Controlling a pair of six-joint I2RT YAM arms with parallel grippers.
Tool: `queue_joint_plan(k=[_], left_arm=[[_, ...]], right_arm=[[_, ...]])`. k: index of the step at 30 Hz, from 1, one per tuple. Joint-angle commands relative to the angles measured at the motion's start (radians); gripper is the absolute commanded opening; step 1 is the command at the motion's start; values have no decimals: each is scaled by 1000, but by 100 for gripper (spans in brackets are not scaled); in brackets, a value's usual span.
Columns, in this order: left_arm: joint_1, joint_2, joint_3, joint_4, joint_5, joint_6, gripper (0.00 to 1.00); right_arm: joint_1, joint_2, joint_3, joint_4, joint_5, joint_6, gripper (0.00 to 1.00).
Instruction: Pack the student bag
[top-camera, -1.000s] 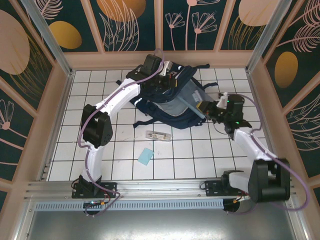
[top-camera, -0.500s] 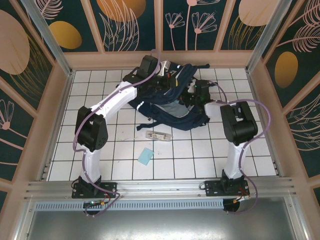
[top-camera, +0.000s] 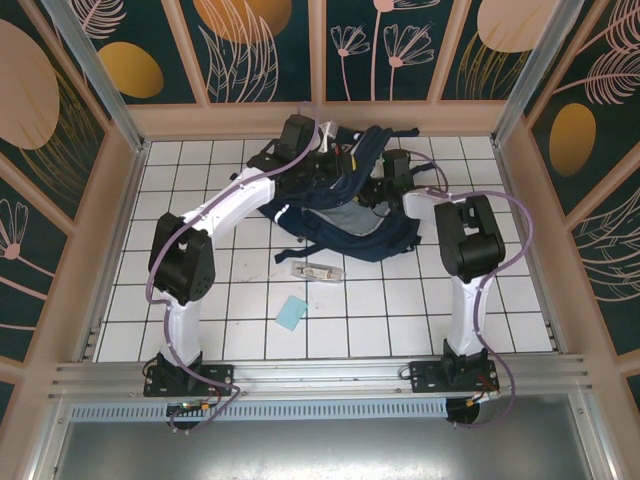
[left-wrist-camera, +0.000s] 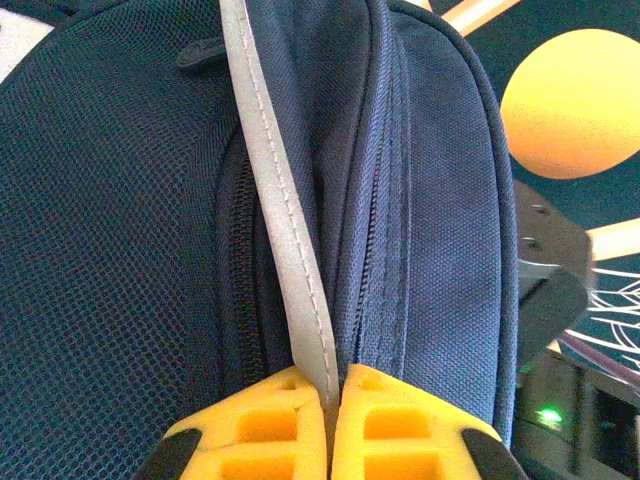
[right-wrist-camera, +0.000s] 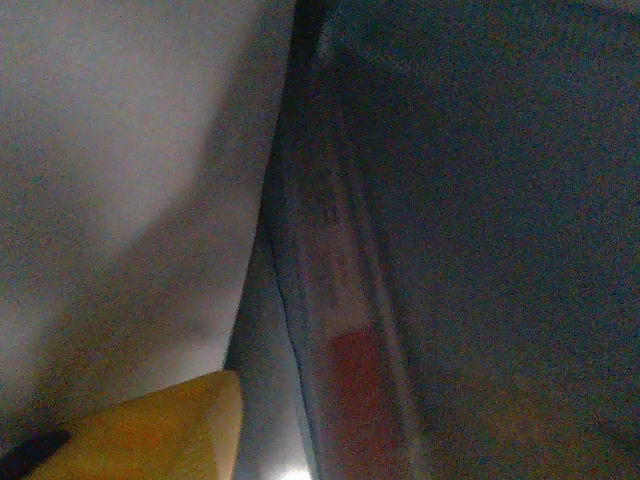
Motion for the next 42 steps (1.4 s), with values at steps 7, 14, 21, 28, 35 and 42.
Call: queue_joint_plan(k=[7,14,21,28,35,42], left_arm=[[1,157,205,237,34,-156,0],[1,215,235,351,65,-271,11],[11,222,322,230,70,-189,98],[50,7,30,161,-131,0,98],[122,-159,-271,192,-377,106,99],[183,-154,-400,267,-439,120,98]], right_arm=[[-21,-321,42,-528,265,-326,61],[-22,-553,3,-702,431,-364,60],[103,-701,-92,-611,482,-250,60],[288,-615,-173,-424,552,-104,53],[413,-461,-202,-248,656,70,51],[446,-233,-20,-337,716,201,46]])
